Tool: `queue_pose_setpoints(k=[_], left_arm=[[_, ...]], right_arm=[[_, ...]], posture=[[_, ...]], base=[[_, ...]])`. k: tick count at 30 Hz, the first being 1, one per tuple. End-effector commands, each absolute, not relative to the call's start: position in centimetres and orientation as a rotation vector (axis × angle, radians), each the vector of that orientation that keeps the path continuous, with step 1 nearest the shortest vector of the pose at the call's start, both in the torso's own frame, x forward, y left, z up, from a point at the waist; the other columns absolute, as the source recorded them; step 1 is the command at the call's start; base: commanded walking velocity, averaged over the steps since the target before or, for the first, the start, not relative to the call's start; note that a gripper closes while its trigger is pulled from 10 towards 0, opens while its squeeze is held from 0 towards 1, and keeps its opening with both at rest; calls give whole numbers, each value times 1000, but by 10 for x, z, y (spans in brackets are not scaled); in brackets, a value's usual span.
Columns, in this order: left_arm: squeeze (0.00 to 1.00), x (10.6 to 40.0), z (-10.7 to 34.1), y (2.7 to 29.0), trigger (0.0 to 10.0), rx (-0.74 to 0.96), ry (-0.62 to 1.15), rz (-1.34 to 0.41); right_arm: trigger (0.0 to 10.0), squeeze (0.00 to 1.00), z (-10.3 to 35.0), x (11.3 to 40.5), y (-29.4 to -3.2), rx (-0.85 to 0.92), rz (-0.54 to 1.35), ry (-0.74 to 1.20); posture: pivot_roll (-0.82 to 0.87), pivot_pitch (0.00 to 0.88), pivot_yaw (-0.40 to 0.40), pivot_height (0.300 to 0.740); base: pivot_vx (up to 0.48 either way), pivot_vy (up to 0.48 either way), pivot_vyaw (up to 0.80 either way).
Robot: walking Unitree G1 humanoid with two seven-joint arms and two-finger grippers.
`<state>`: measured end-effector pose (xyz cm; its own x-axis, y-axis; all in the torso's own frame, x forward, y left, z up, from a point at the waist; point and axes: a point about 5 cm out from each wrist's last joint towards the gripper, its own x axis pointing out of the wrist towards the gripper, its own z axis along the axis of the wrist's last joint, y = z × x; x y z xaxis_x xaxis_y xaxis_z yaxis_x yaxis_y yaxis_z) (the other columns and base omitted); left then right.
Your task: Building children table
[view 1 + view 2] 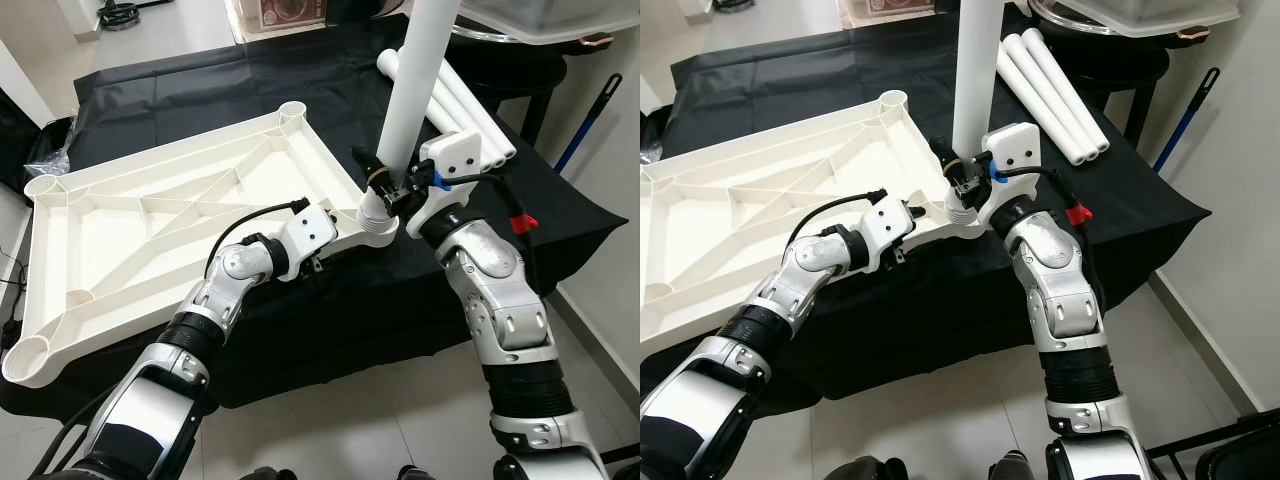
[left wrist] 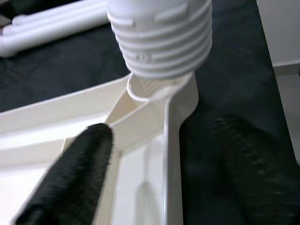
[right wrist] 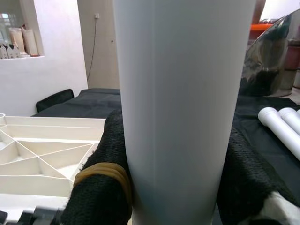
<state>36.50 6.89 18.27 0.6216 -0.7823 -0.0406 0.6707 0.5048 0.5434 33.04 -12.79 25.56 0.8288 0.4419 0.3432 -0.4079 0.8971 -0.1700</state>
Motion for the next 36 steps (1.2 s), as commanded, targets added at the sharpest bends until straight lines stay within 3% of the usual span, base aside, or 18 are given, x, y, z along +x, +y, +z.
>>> queue_pose_setpoints(k=[1,7,8,9,16,31,36], left_arm=[[1000,362,180,69,10000,549,-229,-894],[1000,361,203,97,10000,421,-271,-845],[784,361,210,105,10000,375,-283,-830],[0,360,219,115,10000,324,-303,-797],[0,348,243,140,10000,191,-386,-684],[0,326,188,119,10000,206,-206,-717],[0,323,183,119,10000,158,-197,-643]], right_arm=[[10000,0,253,329,-126,-97,460,-375],[10000,0,251,326,-129,-42,488,-351],[10000,0,250,325,-131,-31,492,-345],[10000,0,250,324,-134,-24,493,-340],[10000,0,248,321,-138,-5,490,-316],[10000,0,240,319,-137,-120,498,-292],[10000,0,235,315,-132,-101,518,-294]], posture=[[-75,168,37,740],[-74,163,36,740],[-72,161,34,740],[-69,159,34,740],[-68,143,34,740],[-83,89,32,740],[-84,84,30,740]], base=[[0,0,0],[0,0,0],[0,0,0],[0,0,0],[0,0,-343],[0,0,-800],[0,0,0]])
